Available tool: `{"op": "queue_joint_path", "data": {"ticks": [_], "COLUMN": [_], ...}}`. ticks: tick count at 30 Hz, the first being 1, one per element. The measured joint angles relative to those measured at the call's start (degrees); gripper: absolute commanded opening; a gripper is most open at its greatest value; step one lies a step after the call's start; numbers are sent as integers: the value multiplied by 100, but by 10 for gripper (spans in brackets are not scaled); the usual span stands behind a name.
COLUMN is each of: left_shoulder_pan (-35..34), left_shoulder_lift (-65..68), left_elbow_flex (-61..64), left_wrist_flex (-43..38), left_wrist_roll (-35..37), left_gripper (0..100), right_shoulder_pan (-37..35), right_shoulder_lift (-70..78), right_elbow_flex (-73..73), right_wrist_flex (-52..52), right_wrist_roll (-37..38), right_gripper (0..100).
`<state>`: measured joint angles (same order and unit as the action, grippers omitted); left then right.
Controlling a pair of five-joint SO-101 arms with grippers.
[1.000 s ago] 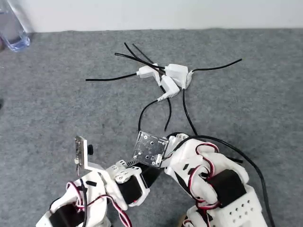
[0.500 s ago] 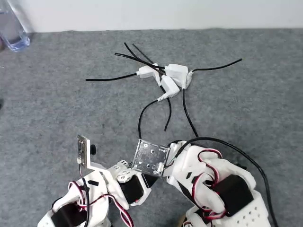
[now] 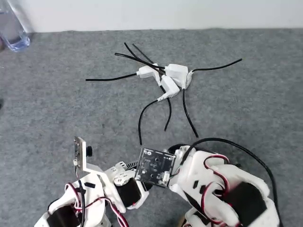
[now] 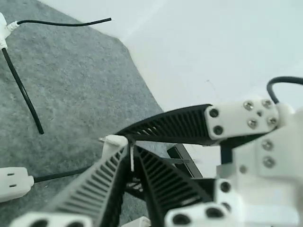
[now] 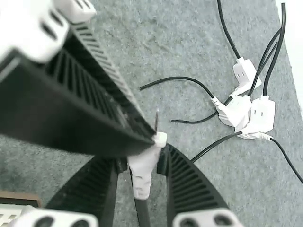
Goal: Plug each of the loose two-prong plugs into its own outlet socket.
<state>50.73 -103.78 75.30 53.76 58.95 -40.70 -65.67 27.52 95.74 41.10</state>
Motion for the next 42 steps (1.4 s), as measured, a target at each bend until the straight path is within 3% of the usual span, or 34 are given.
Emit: {"op": "queue_joint_path", "data": {"ticks": [42], "left_shoulder_pan": [-9], "left_shoulder_lift": [0], "left_elbow_flex": [-79], "left_wrist_flex": [-44], "left_wrist_roll": [0], "left_gripper": [15], "right_shoulder_pan": [-97], "right_shoulder_lift": [-527], "right_elbow_flex": [-615], "right_wrist_flex": [431], "right_wrist_roll": [-202], "right_gripper": [7]}}
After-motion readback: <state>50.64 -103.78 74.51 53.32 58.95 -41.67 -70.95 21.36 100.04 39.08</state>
